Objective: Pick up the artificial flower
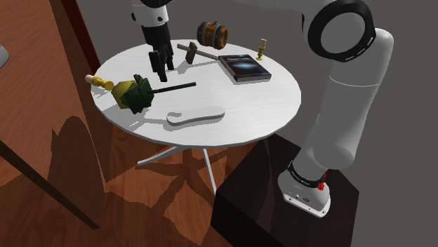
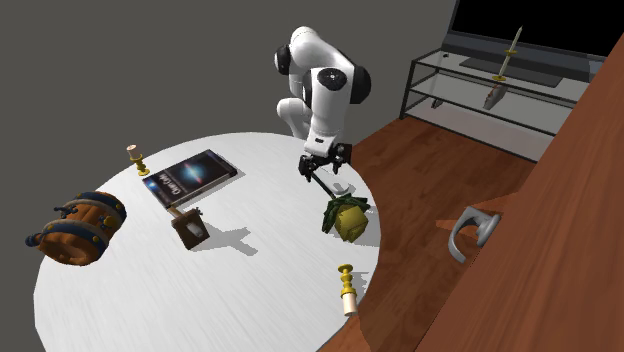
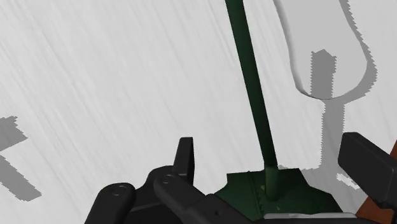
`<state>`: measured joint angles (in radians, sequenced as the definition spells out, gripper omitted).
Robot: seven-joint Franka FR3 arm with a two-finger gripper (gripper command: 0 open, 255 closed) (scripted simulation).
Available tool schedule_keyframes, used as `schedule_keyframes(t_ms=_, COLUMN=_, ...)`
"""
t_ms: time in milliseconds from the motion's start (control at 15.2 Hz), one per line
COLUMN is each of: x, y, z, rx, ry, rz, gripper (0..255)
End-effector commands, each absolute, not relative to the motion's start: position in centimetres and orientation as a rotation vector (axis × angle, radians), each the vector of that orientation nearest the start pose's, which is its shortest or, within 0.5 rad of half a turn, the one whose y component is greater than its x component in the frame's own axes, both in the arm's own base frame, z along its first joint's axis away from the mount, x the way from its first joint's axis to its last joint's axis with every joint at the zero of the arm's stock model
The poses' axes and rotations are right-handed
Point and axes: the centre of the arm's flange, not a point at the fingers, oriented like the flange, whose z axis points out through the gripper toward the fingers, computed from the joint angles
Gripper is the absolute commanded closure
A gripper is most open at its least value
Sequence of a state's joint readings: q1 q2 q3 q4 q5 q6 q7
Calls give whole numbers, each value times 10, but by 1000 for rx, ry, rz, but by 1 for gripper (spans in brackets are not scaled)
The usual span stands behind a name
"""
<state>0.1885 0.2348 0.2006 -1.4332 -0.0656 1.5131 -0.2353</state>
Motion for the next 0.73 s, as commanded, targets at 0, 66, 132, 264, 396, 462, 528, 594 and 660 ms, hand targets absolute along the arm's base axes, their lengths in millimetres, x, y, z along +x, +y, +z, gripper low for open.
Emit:
schedule_keyframes(t_ms=0, x=594, y=238, z=538, rx=-2991, ry=-1032, rz=269, gripper=0)
schedule_keyframes(t_ms=66, x=601, y=249, z=532, rx=-2981, ry=-1063, rz=286, gripper=0)
schedule_keyframes(t_ms=132, x=609, y=261, z=526, rx=-2970, ry=-1094, rz=303, gripper=0)
schedule_keyframes(t_ms=264, x=611, y=264, z=520, rx=-2968, ry=-1101, rz=308, gripper=0)
schedule_keyframes(t_ms=396, x=610, y=264, z=509, rx=-2968, ry=-1101, rz=308, gripper=0)
schedule_keyframes(t_ms=462, x=611, y=264, z=504, rx=-2968, ry=-1101, rz=308, gripper=0)
schedule_keyframes(t_ms=528, x=611, y=264, z=499, rx=-2968, ry=-1101, rz=308, gripper=0)
schedule_keyframes(t_ms=594, x=611, y=264, z=493, rx=-2968, ry=-1101, rz=308, gripper=0)
schedule_keyframes(t_ms=660, x=611, y=264, z=485, rx=-2968, ry=-1101, rz=308, gripper=0)
